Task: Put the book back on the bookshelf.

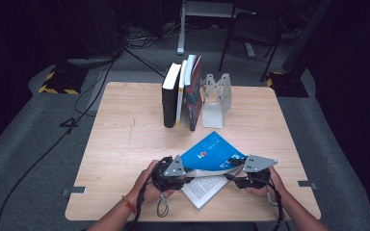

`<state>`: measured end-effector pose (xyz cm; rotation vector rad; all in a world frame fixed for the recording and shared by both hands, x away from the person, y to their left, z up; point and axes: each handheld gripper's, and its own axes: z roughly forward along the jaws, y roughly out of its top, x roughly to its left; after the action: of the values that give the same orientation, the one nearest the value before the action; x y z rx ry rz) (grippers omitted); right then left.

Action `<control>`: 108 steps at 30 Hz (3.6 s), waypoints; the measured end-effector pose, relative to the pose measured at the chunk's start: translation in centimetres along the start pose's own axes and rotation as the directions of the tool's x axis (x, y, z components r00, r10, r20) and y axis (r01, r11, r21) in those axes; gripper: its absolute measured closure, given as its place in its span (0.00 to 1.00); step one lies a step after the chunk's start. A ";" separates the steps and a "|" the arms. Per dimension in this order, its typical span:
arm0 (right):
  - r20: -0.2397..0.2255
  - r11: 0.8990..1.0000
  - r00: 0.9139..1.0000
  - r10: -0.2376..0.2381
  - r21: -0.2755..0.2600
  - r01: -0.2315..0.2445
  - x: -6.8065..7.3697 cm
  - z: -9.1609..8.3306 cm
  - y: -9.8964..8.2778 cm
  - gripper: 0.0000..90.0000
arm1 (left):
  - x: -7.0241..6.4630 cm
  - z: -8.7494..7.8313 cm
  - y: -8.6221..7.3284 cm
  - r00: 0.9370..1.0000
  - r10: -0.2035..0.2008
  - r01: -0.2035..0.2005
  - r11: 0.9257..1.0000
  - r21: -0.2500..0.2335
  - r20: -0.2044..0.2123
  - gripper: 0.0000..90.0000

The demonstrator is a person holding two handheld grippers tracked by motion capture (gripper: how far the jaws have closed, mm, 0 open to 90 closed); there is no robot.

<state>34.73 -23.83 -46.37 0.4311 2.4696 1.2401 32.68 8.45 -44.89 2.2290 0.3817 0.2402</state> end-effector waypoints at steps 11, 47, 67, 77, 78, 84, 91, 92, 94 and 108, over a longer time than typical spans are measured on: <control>-0.024 0.993 0.992 -0.120 0.020 0.120 0.9 0.8 2.1 0.73 | -1.2 -0.5 0.0 0.995 0.008 -0.007 1.000 0.011 -0.103 0.51; -0.049 0.978 0.978 -0.205 0.020 0.206 0.7 1.2 2.8 0.79 | 0.2 -3.4 -1.6 0.989 0.003 0.006 0.998 0.061 -0.150 0.70; -0.091 0.981 0.976 -0.196 -0.029 0.194 0.4 2.0 3.0 0.79 | 1.1 -4.8 -2.1 0.992 -0.074 0.077 0.997 0.027 -0.104 0.51; -0.073 0.976 0.973 -0.219 -0.003 0.220 1.5 2.0 3.9 0.79 | -0.5 -2.5 -1.7 0.984 -0.039 0.062 0.990 0.129 -0.175 0.67; -0.073 0.976 0.973 -0.219 -0.003 0.220 1.5 2.0 3.9 0.79 | -0.5 -2.5 -1.7 0.984 -0.039 0.062 0.990 0.129 -0.175 0.68; -0.069 0.978 0.975 -0.210 -0.004 0.210 1.6 2.0 4.5 0.79 | -0.6 -1.6 -1.4 0.980 -0.080 0.103 0.987 0.122 -0.182 0.52; -0.075 0.975 0.972 -0.221 -0.009 0.221 2.1 1.9 5.7 0.79 | -1.3 0.6 0.2 0.964 -0.089 0.131 0.979 0.159 -0.250 0.49; -0.077 0.975 0.972 -0.222 -0.009 0.222 2.2 1.9 5.9 0.79 | -1.4 0.8 0.4 0.961 -0.088 0.133 0.978 0.160 -0.262 0.50; -0.077 0.974 0.971 -0.228 -0.004 0.228 2.4 2.0 6.1 0.79 | -1.7 1.0 0.9 0.951 -0.098 0.149 0.977 0.155 -0.294 0.58; -0.018 0.998 0.998 -0.055 -0.024 0.055 -0.4 0.9 4.2 0.53 | -1.8 0.1 0.7 0.949 -0.048 0.082 0.992 0.099 -0.312 0.84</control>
<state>35.92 -20.95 -43.46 0.3448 2.4625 1.2557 31.12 7.30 -44.44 2.2852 0.6507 0.5489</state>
